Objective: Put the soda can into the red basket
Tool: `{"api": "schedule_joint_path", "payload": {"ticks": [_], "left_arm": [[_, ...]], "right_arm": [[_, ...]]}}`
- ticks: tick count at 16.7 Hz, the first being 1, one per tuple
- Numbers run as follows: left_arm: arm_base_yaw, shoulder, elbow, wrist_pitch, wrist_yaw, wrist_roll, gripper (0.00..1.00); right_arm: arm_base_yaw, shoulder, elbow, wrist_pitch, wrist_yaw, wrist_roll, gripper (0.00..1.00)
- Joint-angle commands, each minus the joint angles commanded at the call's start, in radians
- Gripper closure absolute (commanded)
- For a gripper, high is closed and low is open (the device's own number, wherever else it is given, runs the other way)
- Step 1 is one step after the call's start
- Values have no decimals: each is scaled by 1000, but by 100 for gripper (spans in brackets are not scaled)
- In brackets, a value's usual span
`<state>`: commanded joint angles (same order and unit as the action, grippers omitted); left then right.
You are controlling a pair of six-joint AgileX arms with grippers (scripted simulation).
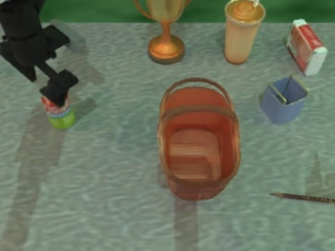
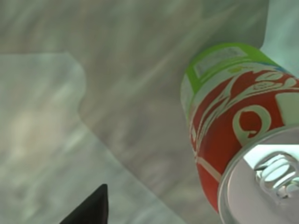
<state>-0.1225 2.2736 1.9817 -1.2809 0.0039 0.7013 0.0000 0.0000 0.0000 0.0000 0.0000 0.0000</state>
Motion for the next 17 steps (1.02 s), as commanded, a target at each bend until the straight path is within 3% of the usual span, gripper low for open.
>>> {"api": "schedule_joint_path", "payload": {"ticks": [14, 17], "left_arm": [[1, 31, -146, 178, 0, 1, 0], [1, 31, -146, 178, 0, 1, 23]], "right_arm": [[0, 0, 0, 0, 0, 0, 0], [0, 0, 0, 0, 0, 0, 0]]}}
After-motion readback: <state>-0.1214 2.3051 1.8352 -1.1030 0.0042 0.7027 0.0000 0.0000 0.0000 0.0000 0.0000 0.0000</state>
